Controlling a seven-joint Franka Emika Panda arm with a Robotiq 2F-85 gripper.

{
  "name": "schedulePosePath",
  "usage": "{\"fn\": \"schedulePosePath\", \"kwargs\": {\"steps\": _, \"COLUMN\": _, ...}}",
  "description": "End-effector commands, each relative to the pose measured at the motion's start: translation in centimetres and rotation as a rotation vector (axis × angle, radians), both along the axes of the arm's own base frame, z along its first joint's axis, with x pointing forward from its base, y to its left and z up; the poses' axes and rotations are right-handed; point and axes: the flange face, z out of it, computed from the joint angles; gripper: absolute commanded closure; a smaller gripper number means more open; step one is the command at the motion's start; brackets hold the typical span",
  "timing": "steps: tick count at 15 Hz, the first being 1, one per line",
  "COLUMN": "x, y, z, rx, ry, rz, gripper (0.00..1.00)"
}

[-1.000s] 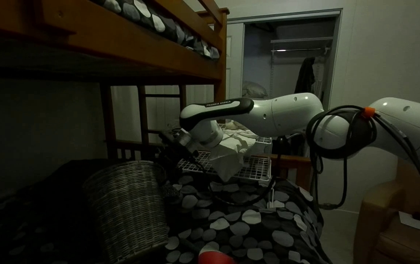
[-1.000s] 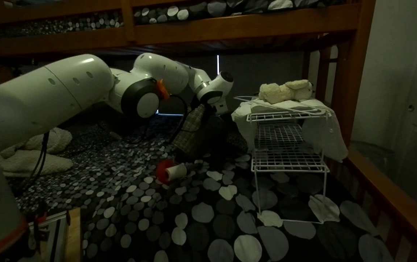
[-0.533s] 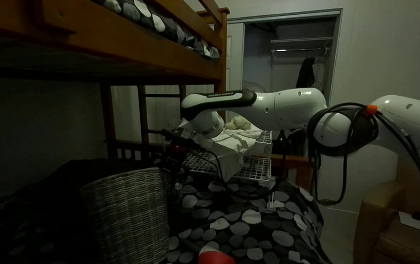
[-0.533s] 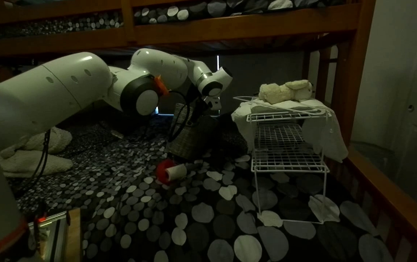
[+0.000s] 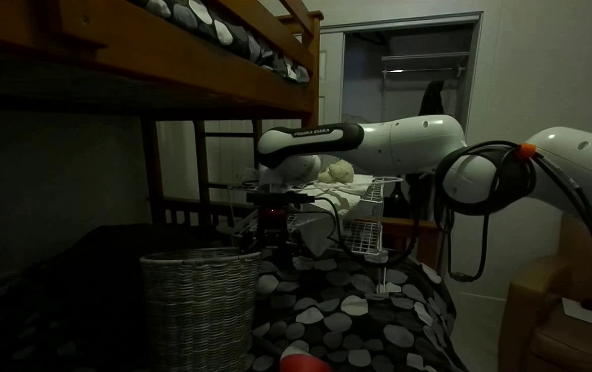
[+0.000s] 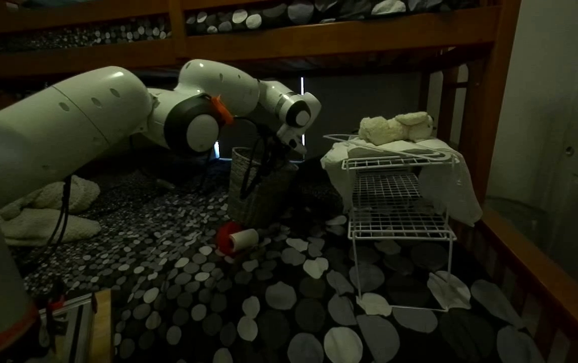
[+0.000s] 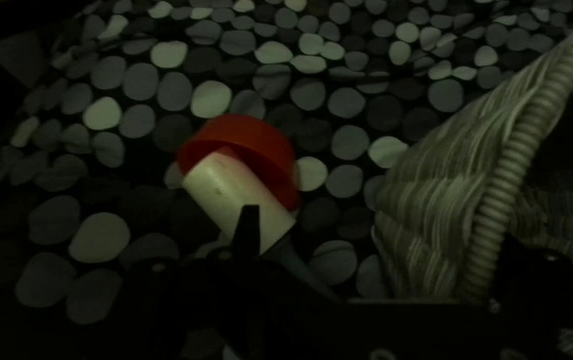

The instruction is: Move the basket to the left

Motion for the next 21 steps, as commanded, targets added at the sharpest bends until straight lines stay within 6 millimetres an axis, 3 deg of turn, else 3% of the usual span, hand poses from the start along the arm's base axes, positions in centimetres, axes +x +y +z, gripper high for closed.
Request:
{"fn": "schedulePosePath", "kwargs": {"steps": 1, "x": -1.6, "y": -0.9, "z": 1.9, "rx": -0.175, "ry": 0.015, "rz": 0.075, "gripper": 0.0}}
{"fn": "schedulePosePath", "kwargs": {"steps": 5, "x": -0.6, "y": -0.7, "z": 6.9, "rx": -0.274, "ry": -0.183, "rz": 0.076, "gripper": 0.0}}
{"fn": "schedulePosePath", "kwargs": {"steps": 9, "x": 1.6, "y": 1.2, "z": 8.7, "rx": -0.229, "ry": -0.385, "rz": -0.06, "gripper": 0.0}}
{"fn": "schedulePosePath", "kwargs": {"steps": 16, "x": 4.7, "y": 5.2, "z": 4.2, "rx": -0.02, "ry": -0.479, "rz": -0.448, "gripper": 0.0}}
{"fn": "schedulePosePath", "kwargs": {"steps": 21, "x": 3.1, "y": 6.1, "z": 1.0, "rx": 0.001, "ry": -0.369, "rz": -0.37, "gripper": 0.0}}
